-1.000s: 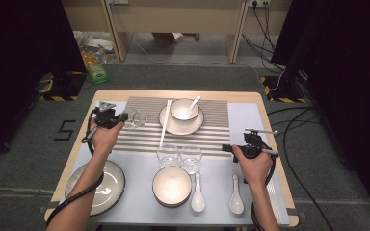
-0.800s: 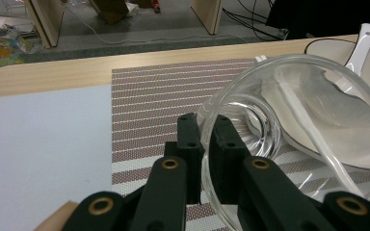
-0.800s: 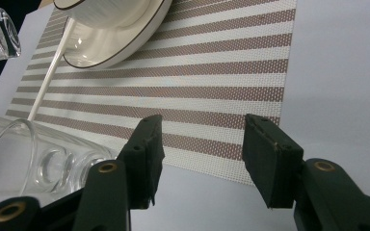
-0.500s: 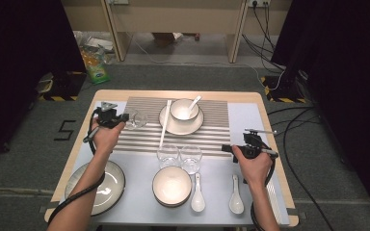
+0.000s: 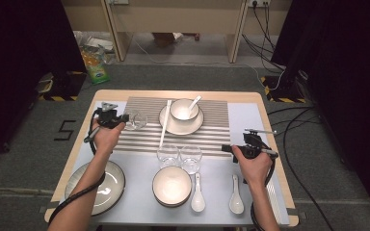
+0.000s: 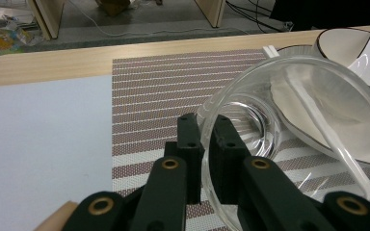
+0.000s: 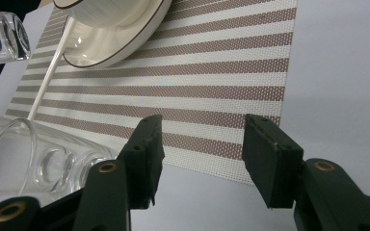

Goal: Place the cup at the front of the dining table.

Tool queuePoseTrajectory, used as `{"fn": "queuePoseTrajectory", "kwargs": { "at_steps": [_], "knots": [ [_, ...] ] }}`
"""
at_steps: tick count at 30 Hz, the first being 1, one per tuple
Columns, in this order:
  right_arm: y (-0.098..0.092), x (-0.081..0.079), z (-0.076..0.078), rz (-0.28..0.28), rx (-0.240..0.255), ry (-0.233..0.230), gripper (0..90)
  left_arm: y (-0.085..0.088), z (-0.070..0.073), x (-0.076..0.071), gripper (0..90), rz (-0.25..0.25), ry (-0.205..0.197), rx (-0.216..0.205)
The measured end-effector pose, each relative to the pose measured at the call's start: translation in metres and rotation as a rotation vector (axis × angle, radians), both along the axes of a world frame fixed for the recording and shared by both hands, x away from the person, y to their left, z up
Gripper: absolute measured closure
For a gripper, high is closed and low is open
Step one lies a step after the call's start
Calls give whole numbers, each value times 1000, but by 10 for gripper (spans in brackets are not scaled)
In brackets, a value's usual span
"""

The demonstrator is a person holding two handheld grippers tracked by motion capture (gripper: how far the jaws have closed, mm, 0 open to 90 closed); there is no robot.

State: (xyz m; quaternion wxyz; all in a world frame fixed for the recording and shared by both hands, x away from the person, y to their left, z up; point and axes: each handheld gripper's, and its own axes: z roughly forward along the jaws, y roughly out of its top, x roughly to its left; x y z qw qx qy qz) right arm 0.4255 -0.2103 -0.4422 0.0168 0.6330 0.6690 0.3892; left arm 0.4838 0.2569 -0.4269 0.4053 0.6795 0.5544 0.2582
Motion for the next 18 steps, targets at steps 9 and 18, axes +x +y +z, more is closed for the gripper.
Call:
{"fn": "queuePoseTrajectory", "kwargs": {
  "at_steps": [9, 18],
  "knots": [
    [1, 0, 0, 2, 0, 3, 494, -1, -2, 1, 841, -1, 9, 0],
    [1, 0, 0, -1, -1, 2, 494, 0, -7, 4, 842, 6, 24, 2]
  ]
}}
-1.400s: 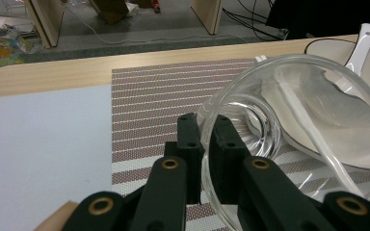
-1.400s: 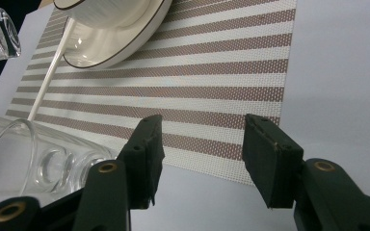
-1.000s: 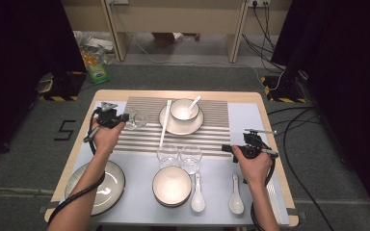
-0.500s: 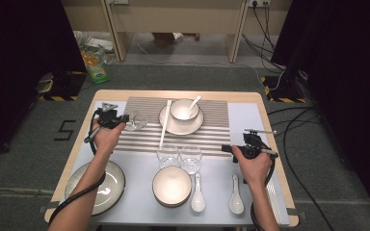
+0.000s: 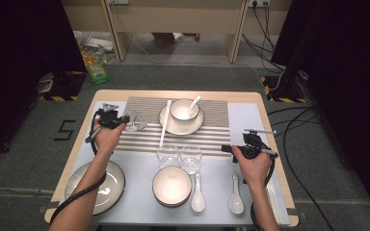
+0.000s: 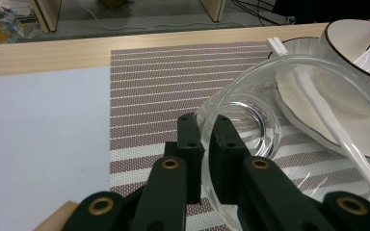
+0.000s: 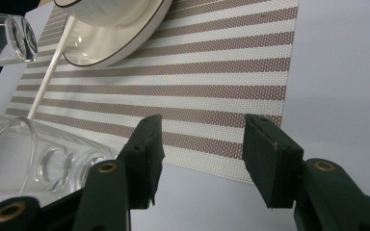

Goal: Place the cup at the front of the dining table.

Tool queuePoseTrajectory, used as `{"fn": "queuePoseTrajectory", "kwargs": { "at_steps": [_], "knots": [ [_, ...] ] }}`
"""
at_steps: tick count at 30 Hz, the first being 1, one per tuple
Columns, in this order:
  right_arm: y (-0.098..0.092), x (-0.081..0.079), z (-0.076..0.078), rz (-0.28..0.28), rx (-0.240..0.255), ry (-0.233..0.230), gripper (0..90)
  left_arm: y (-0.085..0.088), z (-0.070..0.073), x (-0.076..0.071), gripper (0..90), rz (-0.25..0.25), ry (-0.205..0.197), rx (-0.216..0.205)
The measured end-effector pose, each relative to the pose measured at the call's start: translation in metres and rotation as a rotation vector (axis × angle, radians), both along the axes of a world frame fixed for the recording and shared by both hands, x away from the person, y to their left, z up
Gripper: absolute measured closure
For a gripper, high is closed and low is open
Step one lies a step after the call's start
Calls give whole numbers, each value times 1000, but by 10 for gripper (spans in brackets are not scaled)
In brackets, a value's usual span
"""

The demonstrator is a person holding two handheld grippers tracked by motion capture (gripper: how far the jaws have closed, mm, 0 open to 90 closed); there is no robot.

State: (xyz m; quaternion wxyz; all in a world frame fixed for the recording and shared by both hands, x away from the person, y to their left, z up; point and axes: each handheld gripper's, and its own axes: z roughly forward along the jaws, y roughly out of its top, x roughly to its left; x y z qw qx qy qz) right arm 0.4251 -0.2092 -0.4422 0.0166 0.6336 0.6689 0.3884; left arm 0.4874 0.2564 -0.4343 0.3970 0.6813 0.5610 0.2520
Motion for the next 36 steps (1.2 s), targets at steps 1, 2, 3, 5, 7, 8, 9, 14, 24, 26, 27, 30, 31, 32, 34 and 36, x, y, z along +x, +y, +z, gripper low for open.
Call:
{"fn": "queuePoseTrajectory", "kwargs": {
  "at_steps": [1, 2, 3, 5, 7, 8, 9, 14, 24, 26, 27, 30, 31, 32, 34, 36],
  "knots": [
    [0, 0, 0, 2, 1, -3, 494, 0, 0, 0, 842, 0, 1, 0],
    [0, 0, 0, 3, 3, -4, 494, 0, -1, 0, 842, -2, 4, 1],
    [-1, 0, 0, 2, 1, -4, 494, 0, -2, 1, 842, -1, 4, 1],
    [-1, 0, -1, 3, -2, -3, 494, 0, -2, 1, 842, -1, 6, 1],
    [-2, 0, -1, 3, -1, -3, 494, 1, -2, 2, 842, 1, 7, 0],
    [-1, 0, -1, 2, -3, -2, 494, 0, -2, 2, 842, 0, 8, 2],
    [-1, 1, -1, 5, -2, -6, 494, 0, -3, 2, 842, -1, 9, 3],
    [-1, 1, -1, 5, -4, -6, 494, 0, -3, 2, 842, 1, 11, 6],
    [-1, 1, -1, 6, -4, -6, 494, -1, -4, 4, 843, 2, 16, 7],
    [-1, 1, -1, 6, -4, -6, 494, -1, -4, 4, 843, 2, 18, 9],
    [-1, 1, -1, 6, -4, -6, 494, -1, -5, 5, 843, 2, 21, 13],
    [-1, 1, -1, 7, -5, -6, 494, -1, -6, 5, 843, 2, 25, 14],
    [-1, 1, -1, 7, -5, -6, 494, -1, -6, 6, 843, 2, 25, 16],
    [-1, 1, -1, 7, -5, -7, 494, -1, -6, 6, 843, 2, 26, 17],
    [-1, 1, -1, 8, -6, -8, 495, -2, -7, 6, 843, 0, 28, 14],
    [0, 1, -1, 4, -1, -2, 494, -2, -6, 6, 843, 0, 27, 14]
  ]
}}
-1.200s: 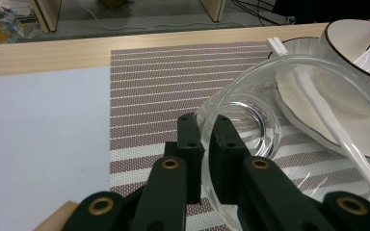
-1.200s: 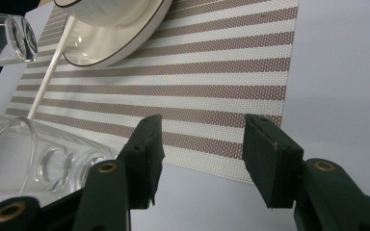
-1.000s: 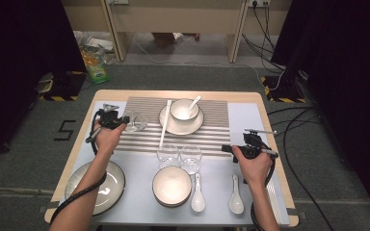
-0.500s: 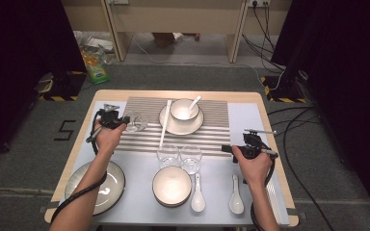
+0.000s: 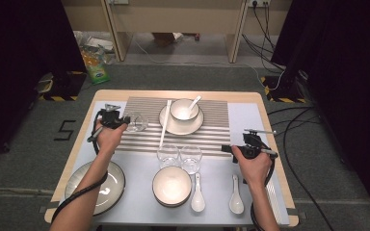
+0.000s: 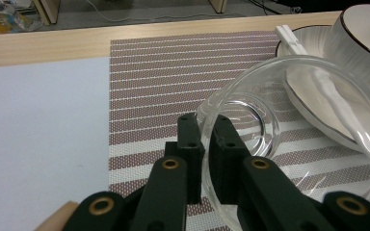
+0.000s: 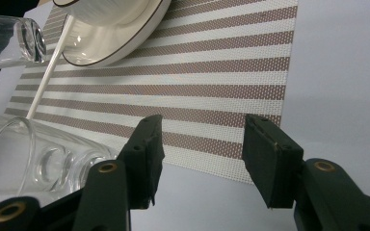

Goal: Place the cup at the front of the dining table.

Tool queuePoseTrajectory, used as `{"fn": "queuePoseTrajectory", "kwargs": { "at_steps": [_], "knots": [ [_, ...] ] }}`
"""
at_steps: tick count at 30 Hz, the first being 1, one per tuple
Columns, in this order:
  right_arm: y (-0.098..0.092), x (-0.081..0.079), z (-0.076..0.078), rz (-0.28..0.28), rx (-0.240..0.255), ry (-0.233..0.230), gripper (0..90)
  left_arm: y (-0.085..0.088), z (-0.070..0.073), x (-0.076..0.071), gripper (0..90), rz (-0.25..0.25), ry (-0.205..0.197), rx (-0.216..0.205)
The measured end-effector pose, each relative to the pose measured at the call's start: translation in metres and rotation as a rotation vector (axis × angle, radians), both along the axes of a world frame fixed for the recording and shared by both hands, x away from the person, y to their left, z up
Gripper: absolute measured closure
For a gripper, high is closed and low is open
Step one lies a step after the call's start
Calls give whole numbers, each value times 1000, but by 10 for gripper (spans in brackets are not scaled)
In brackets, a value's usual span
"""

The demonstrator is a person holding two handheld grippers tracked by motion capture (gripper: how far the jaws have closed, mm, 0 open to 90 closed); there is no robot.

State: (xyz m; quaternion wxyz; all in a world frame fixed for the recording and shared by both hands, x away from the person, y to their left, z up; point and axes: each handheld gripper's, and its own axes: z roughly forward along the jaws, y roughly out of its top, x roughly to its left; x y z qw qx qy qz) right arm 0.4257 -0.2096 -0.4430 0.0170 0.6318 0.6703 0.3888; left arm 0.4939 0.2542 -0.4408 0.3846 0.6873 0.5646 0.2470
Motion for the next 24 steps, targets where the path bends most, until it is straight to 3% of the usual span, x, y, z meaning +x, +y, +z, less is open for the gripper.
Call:
{"fn": "queuePoseTrajectory", "kwargs": {
  "at_steps": [24],
  "knots": [
    [-1, 0, 0, 2, 0, -1, 494, -4, -1, 6, 844, 2, 12, 8]
  ]
}}
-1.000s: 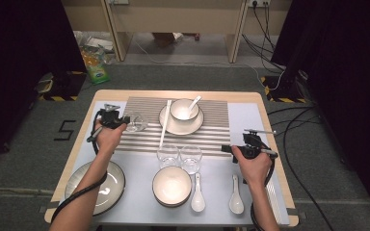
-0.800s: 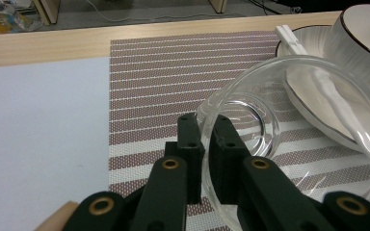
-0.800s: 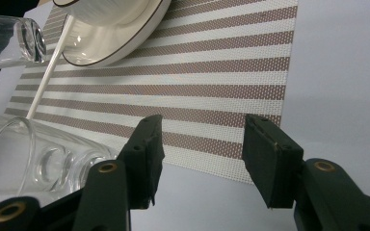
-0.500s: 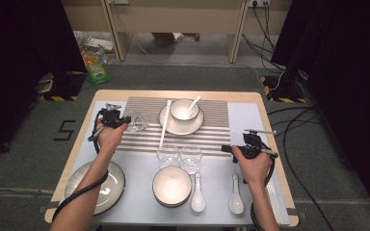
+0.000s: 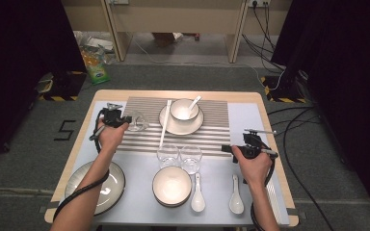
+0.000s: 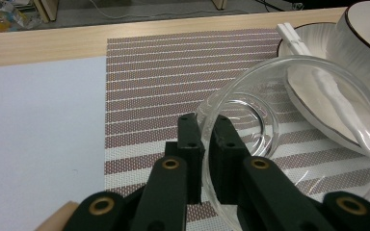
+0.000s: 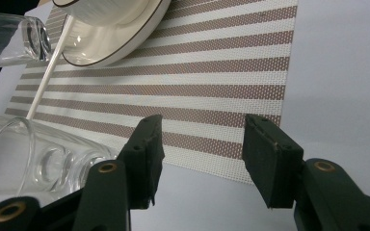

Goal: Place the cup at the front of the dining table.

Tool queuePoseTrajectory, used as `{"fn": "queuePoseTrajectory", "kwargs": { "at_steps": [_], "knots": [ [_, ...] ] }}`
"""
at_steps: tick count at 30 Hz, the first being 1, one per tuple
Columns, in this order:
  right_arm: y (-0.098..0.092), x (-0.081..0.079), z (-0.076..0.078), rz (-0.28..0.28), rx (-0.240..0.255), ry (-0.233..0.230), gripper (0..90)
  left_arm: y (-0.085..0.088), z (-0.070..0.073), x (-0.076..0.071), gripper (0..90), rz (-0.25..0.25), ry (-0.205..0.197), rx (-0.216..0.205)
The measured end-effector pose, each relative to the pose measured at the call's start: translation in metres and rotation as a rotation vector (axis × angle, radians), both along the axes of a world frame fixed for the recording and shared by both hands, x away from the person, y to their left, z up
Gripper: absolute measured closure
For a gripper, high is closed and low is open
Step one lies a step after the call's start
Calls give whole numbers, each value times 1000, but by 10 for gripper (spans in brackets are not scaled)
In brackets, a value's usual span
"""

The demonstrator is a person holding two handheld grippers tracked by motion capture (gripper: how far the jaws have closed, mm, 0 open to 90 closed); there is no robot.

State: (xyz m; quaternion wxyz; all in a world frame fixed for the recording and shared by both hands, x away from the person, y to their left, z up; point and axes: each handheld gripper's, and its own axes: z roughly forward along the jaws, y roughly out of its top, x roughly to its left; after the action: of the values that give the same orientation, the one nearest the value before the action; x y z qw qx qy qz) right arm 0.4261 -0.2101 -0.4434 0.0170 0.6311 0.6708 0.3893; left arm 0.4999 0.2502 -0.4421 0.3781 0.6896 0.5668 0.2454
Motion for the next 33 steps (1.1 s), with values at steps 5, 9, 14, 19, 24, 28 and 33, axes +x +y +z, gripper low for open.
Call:
{"fn": "queuePoseTrajectory", "kwargs": {
  "at_steps": [5, 9, 14, 19, 24, 28, 33],
  "knots": [
    [0, 0, 0, 0, -3, 1, 494, 0, -1, 1, 844, -2, 4, 1],
    [0, 0, 0, 1, -1, 0, 494, -1, -2, 1, 844, -1, 7, -3],
    [0, 0, 0, 0, -3, 2, 494, -1, -3, 2, 844, 1, 12, 0],
    [0, 0, 0, -1, -1, 6, 494, -2, -6, 3, 844, 0, 18, -5],
    [0, 0, -1, -1, 0, 4, 493, -2, -5, 4, 843, -2, 20, -2],
    [0, 0, -1, -1, -2, 9, 493, -2, -5, 5, 842, -4, 20, -4],
    [0, 0, -1, 2, -1, 5, 493, -2, -5, 6, 840, -2, 19, -7]
  ]
}}
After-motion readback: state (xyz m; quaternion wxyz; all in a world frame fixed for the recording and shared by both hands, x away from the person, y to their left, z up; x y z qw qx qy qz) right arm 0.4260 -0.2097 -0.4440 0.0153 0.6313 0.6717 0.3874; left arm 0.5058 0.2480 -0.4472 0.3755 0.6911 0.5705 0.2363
